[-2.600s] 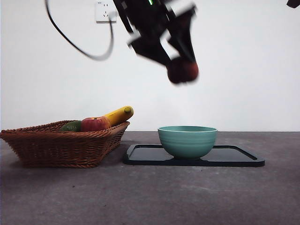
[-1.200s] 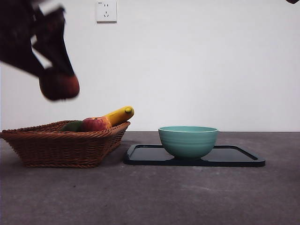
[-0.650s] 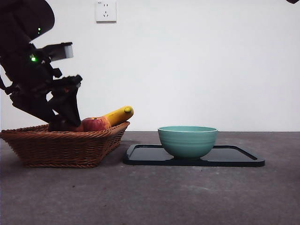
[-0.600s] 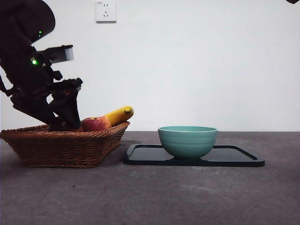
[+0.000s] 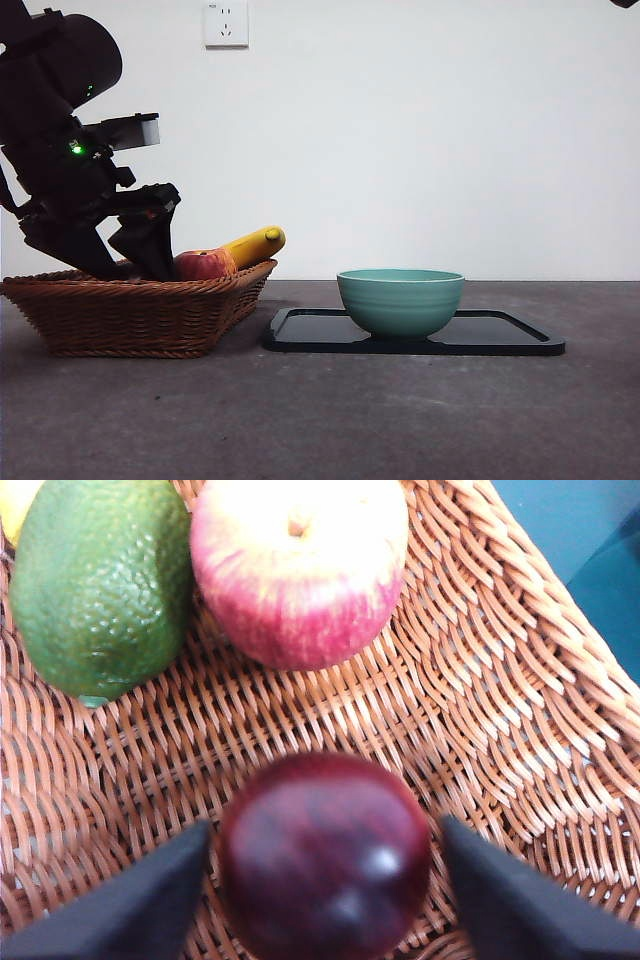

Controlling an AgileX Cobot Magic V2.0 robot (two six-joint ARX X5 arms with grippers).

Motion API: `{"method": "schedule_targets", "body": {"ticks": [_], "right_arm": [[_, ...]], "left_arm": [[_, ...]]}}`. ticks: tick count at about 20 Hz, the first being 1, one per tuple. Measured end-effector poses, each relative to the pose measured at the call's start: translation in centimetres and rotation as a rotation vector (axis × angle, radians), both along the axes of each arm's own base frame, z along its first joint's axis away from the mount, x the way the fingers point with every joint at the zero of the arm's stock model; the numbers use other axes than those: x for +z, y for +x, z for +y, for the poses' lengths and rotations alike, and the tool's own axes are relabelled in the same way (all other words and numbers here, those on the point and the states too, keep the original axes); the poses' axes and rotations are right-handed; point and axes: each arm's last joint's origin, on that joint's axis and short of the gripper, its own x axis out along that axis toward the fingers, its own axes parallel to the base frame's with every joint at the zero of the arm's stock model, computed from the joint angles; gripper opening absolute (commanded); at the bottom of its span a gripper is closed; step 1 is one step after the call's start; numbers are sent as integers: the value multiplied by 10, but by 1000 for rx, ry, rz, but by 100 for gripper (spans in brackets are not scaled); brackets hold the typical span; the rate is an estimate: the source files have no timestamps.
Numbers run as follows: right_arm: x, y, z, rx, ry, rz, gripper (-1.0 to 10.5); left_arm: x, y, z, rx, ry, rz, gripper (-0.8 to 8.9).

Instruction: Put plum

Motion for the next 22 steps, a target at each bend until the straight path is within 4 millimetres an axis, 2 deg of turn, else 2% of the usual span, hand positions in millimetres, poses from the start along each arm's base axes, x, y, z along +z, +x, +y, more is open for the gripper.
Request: {"method": "schedule_targets", "body": {"ticks": [5, 11, 15, 22], "right_arm": [[0, 0, 0, 0, 0, 0, 204], [0, 0, 0, 0, 0, 0, 204], [0, 0, 0, 0, 0, 0, 204], [0, 0, 0, 0, 0, 0, 204]], "left_arm": [[2, -1, 0, 9, -7, 1, 410], [39, -16, 5, 27, -60, -106, 407], [72, -40, 8, 5, -129, -159, 406], [114, -102, 12, -209, -324, -118, 406]]}}
